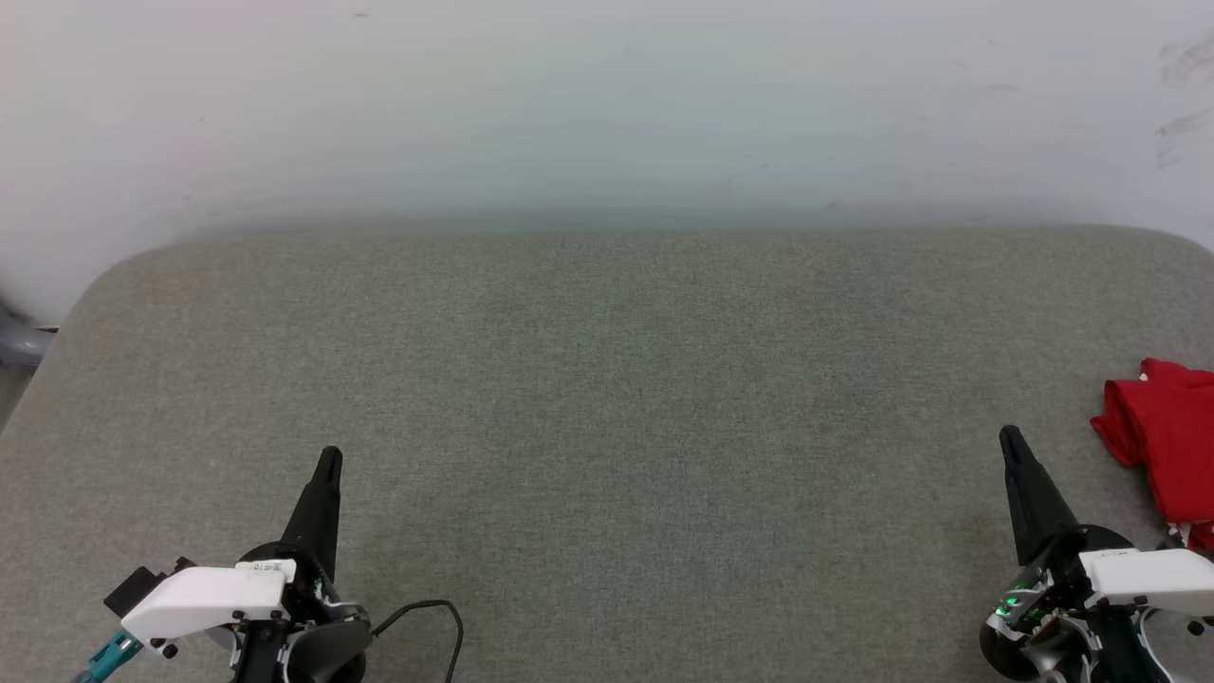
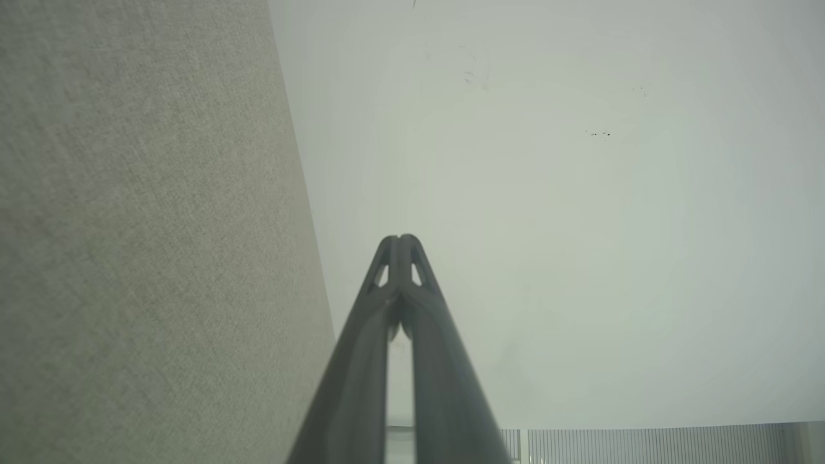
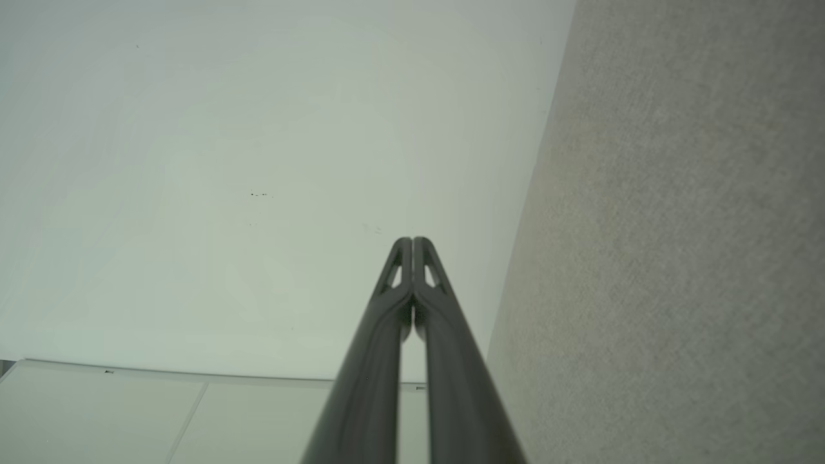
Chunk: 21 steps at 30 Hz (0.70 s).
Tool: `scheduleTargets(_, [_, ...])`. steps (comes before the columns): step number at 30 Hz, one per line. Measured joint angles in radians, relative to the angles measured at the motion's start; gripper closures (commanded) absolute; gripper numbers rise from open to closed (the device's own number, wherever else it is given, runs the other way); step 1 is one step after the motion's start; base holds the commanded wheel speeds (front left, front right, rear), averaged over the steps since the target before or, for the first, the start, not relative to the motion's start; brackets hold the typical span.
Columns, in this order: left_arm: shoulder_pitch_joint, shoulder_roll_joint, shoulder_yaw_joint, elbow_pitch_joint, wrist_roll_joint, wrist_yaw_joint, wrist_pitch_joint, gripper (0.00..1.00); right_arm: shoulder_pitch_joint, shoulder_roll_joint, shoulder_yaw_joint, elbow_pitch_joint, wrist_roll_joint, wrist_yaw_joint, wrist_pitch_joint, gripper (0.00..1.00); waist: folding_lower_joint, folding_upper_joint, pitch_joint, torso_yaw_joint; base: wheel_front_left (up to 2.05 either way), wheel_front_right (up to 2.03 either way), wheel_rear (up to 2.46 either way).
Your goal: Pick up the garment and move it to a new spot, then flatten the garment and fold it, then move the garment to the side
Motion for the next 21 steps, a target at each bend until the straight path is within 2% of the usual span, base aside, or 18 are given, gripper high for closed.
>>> scheduleTargets(21, [0.000, 0.000, 0.001, 0.000, 0.000, 0.000, 0.000, 1.00, 0.000, 0.002, -0.003, 0.000, -0.004, 0.000, 0.003, 1.00, 0.0000, 0.0000, 0.000, 0.000, 0.00, 0.00, 0.00])
